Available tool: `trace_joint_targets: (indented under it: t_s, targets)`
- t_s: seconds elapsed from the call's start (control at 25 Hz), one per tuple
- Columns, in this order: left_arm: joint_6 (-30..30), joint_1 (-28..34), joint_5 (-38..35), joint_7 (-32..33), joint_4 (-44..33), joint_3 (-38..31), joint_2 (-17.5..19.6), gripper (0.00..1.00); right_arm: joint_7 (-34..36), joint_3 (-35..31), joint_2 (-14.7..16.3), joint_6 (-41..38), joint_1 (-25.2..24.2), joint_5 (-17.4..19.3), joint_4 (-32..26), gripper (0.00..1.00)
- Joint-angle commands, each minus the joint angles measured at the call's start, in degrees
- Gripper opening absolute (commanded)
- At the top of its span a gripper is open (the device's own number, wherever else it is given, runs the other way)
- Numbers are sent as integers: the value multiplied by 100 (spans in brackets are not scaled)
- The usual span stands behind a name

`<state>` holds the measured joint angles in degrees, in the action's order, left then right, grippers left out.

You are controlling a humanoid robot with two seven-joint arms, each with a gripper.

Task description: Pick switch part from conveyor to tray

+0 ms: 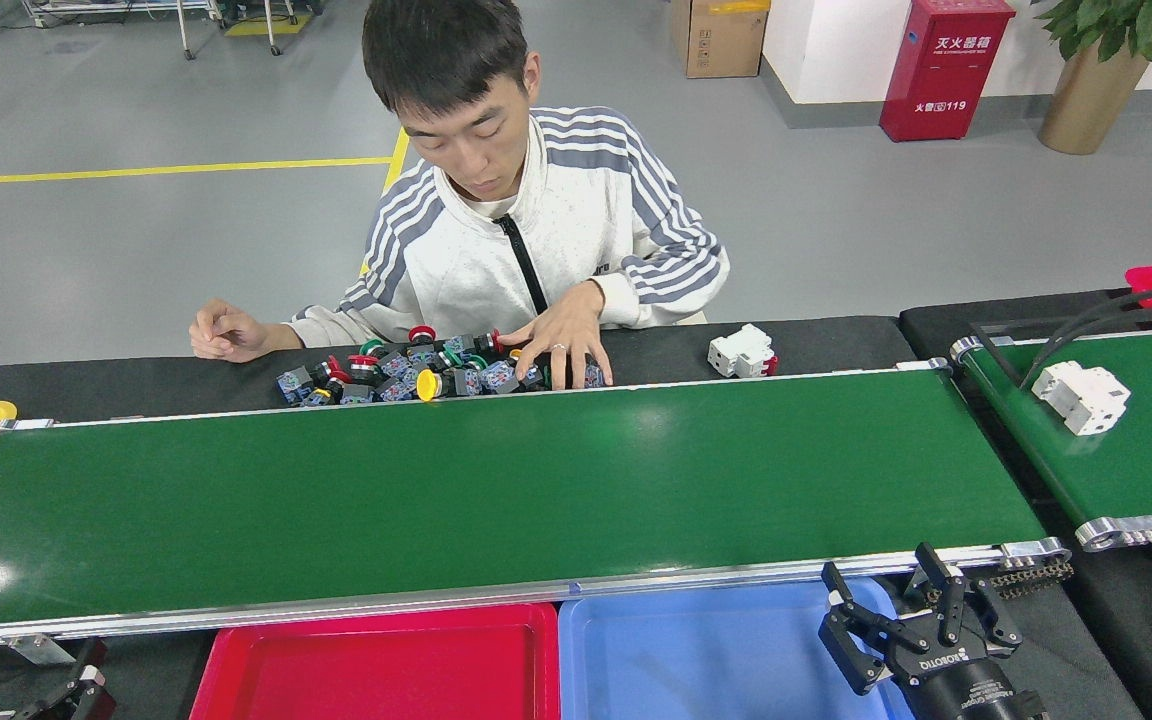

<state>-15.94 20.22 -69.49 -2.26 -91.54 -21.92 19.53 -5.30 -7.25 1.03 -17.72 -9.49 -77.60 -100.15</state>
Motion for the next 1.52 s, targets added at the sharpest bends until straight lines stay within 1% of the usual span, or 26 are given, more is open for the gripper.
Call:
trace_joint_targets:
  t_s: [0.0,0.16,0.28,0.48,0.76,1.16,1.28,1.48]
  targets:
    - [-32,-18,-29,-46,-57,-23,33,100,2,-4,46,-39,35,9,-75,98]
    - [-41,44,6,-46,-83,-14,33,100,2,-4,64,-48,61,9,-75,98]
    - [-32,35,-3,-46,-101,-5,24,100,2,-4,169,-48,61,9,-75,98]
    - [-32,26,-3,-55,-144,-31,15,100,2,-13,160,-12,158,17,-75,98]
    - [-32,26,-3,-55,-136,-23,-2,100,2,-13,125,5,149,35,-66,98]
    - [-32,114,6,-46,-144,-93,-20,100,11,-224,134,-4,149,88,-75,98]
    - [-32,105,-3,-55,-118,-102,-20,100,-7,-417,152,-4,149,123,-66,98]
    - [-32,105,-12,-46,-101,-102,-20,100,-42,-532,143,5,149,132,-22,98]
